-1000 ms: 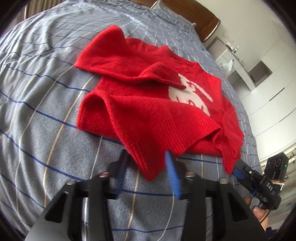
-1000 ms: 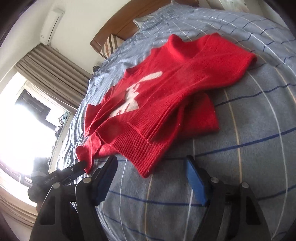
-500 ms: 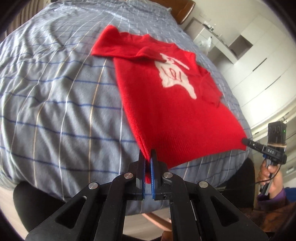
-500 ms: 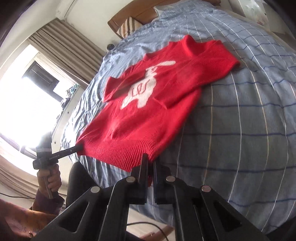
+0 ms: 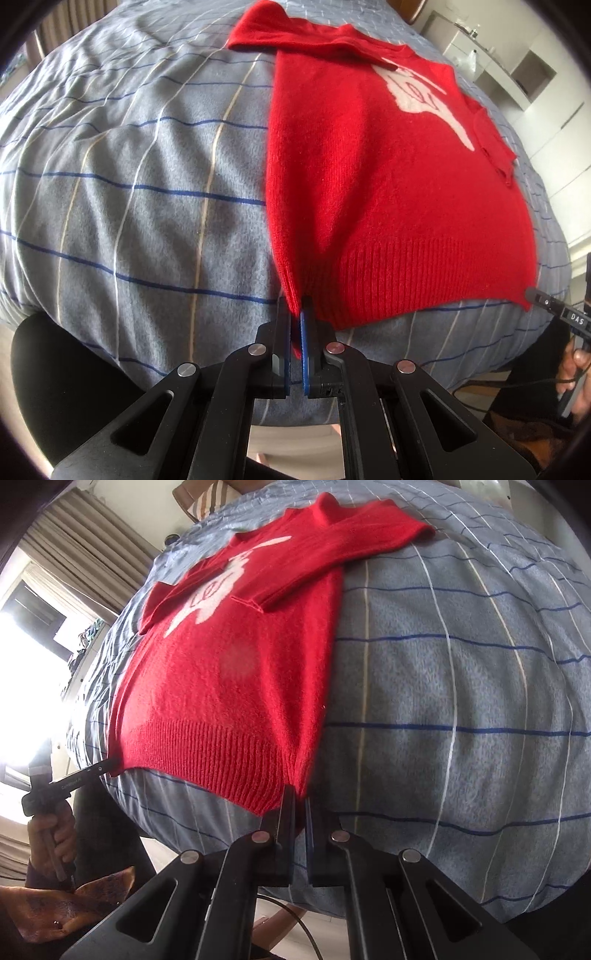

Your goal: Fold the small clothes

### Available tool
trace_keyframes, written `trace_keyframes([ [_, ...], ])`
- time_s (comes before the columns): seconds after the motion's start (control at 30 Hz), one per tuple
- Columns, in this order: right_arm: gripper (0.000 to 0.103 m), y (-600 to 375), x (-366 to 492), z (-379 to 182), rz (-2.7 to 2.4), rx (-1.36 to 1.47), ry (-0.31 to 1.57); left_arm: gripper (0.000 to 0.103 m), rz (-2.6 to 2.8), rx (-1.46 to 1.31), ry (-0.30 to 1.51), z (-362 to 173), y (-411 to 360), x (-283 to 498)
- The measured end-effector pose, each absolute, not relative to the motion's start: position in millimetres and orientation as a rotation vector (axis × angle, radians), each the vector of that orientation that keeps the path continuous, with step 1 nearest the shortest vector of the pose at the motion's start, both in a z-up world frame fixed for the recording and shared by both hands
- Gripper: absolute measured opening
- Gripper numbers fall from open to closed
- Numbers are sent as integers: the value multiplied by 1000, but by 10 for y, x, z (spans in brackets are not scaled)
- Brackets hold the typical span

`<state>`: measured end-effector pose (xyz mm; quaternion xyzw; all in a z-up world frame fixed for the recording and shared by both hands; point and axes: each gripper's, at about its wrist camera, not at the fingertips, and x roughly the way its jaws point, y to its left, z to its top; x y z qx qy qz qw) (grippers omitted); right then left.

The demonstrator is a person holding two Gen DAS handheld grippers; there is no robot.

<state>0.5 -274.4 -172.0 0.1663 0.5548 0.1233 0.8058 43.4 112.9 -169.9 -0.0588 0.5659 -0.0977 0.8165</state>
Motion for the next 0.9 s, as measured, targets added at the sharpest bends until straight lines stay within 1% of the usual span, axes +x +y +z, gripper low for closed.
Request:
trace_keyframes([
  [0.43,4,-2657,62,-1866,235,332,1180,3,-174,-136,1194,-1827,1168,398],
  [0.5,4,-2648,51,-1861,230,325,1174,7,-165,-127,1191,-1827,1113,431],
  [0.53,4,-2642,39,-1853,225,319,1172,8,-162,-121,1189,-1814,1116,414],
  [0.57,5,-2647,22,-1850,226,320,1171,11,-162,-115,1188,-1793,1117,386],
  [0.6,10,-2652,-4,-1842,229,320,1176,23,-154,-101,1191,-1780,1059,393],
  [0.63,22,-2661,-33,-1821,224,308,1192,39,-143,-80,1191,-1751,1055,351],
  [0.67,38,-2678,-64,-1804,211,289,1206,45,-131,-60,1187,-1713,1053,300],
  [0.7,43,-2712,-94,-1761,188,259,1216,48,-125,-43,1177,-1664,1067,239],
  [0.73,46,-2763,-126,-1695,159,220,1213,49,-119,-29,1166,-1611,1093,182],
  [0.77,46,-2811,-145,-1609,121,164,1198,49,-107,-21,1150,-1548,1134,130],
  [0.8,46,-2841,-142,-1492,76,85,1168,53,-90,-21,1131,-1491,1176,94],
  [0.83,47,-2844,-108,-1371,52,11,1126,59,-72,-31,1107,-1425,1228,68],
  [0.9,50,-2769,39,-1146,72,-97,1034,63,-44,-71,1047,-1288,1328,57],
])
